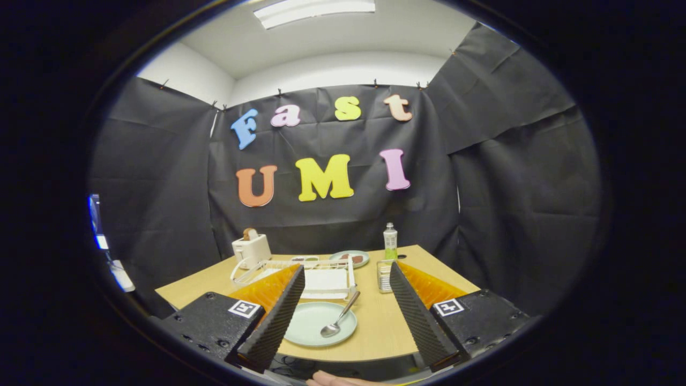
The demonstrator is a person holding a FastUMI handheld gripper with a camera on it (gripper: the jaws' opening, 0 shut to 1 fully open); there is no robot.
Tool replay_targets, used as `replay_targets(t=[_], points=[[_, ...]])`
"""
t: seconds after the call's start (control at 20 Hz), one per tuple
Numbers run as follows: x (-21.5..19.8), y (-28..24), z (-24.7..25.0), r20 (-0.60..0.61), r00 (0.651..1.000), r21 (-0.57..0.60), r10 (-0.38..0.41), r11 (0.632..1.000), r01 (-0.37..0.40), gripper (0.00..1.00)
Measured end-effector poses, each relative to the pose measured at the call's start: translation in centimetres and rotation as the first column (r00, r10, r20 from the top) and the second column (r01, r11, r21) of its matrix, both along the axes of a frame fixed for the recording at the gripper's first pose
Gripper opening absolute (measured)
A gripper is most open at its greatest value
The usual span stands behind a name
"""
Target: Take the plate from the dish rack, then take the spoon from the basket and place it into the plate.
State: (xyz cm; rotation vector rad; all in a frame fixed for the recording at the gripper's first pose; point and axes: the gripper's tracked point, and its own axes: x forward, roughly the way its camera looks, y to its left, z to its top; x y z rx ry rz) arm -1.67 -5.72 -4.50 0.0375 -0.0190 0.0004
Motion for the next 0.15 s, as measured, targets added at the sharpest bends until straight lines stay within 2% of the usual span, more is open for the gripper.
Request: replay_targets(t=[0.15], points=[[-0.06, 0.1, 0.2, 0.008, 1.0, -0.006, 0.006, 1.0, -0.006, 1.0]])
